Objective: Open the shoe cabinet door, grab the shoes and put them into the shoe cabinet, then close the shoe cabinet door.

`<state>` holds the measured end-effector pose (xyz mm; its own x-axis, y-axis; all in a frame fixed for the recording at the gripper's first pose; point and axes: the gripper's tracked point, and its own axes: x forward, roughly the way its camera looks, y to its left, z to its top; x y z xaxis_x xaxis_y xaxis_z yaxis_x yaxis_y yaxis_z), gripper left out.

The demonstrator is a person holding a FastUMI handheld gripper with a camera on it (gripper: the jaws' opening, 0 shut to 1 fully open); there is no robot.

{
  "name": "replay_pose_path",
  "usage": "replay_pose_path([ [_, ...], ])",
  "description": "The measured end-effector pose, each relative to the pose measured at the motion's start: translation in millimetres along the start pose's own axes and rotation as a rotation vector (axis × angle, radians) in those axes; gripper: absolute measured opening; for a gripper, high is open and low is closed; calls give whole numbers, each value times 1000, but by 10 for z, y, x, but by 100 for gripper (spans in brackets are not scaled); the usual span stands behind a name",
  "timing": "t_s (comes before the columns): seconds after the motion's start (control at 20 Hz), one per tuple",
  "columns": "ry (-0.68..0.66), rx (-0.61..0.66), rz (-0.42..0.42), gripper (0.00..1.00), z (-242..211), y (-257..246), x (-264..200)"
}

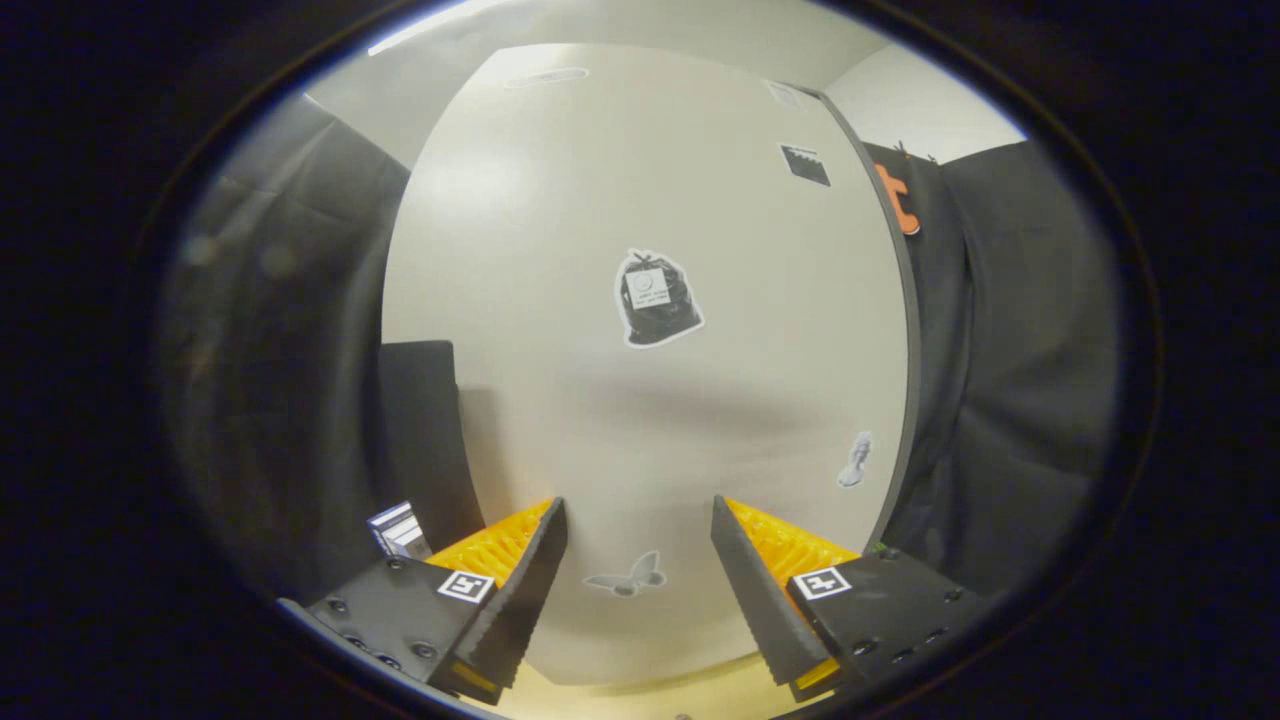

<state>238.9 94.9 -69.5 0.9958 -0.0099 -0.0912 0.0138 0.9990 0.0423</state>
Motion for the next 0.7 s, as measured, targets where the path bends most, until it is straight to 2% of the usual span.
replay_pose_path([
  [0.35,-3,-58,-29,93,29,39,-43],
  [0.7,12,-53,-46,93,25,53,-53],
])
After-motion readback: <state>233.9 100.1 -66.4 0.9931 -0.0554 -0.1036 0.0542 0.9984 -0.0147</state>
